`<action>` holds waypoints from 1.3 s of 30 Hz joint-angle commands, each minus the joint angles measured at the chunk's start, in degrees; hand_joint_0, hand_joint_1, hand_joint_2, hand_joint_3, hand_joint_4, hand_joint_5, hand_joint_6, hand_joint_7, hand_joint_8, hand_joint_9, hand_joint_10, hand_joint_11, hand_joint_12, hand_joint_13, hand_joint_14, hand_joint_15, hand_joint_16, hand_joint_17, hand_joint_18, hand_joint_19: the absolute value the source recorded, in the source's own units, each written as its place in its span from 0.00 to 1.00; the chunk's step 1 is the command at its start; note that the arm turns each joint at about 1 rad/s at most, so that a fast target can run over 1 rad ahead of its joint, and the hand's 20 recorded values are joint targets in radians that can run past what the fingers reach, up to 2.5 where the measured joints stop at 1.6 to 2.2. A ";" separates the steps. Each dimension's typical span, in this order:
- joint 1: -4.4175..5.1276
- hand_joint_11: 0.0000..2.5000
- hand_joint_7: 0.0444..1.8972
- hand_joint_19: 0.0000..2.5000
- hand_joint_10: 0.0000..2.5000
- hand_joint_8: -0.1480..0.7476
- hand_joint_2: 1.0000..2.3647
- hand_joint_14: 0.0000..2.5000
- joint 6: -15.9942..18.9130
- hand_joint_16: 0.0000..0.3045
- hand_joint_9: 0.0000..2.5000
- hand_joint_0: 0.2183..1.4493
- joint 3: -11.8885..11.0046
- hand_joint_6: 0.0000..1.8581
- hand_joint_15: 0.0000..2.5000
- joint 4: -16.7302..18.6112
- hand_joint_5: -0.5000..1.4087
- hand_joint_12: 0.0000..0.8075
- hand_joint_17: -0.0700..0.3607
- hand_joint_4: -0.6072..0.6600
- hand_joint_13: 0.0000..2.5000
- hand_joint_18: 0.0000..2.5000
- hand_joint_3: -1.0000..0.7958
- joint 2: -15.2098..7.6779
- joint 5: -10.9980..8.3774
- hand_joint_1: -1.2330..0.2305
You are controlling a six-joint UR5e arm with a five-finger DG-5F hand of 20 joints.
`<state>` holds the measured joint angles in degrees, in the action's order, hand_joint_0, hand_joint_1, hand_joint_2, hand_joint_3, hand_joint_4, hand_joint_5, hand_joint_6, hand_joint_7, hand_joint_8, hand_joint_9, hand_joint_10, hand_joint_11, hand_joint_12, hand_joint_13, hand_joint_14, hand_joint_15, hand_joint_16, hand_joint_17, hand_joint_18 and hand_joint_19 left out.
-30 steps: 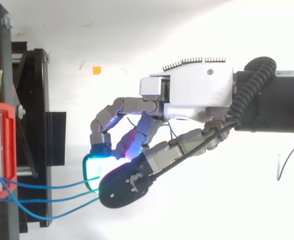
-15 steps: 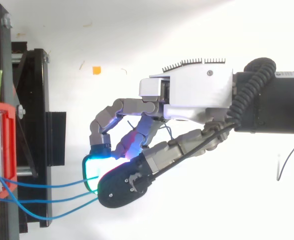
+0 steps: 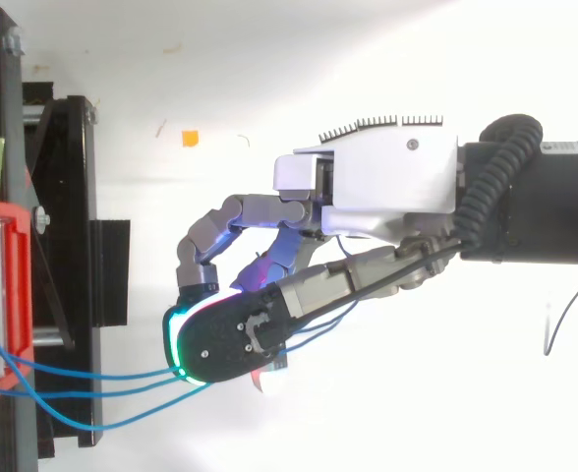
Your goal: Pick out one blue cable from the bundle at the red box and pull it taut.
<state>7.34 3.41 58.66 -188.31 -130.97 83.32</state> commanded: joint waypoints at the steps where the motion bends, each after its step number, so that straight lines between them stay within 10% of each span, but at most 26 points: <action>1: 0.04 0.23 0.55 0.17 0.01 0.52 0.00 0.00 0.02 0.09 0.50 0.23 0.05 0.41 0.11 -0.04 0.22 0.21 0.31 0.53 0.29 0.22 0.28 0.01 0.00 0.49; 13: 0.04 0.24 0.52 0.17 0.01 0.50 0.00 0.00 0.11 0.10 0.48 0.28 0.05 0.45 0.11 -0.04 0.20 0.24 0.32 0.51 0.29 0.26 0.28 0.01 0.00 0.30; 39: 0.04 0.22 0.62 0.17 0.01 0.51 0.01 0.00 0.20 0.09 0.49 0.32 0.05 0.35 0.10 -0.04 0.23 0.20 0.31 0.55 0.26 0.21 0.46 0.01 0.00 0.46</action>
<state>7.41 3.54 58.70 -188.35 -130.96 83.32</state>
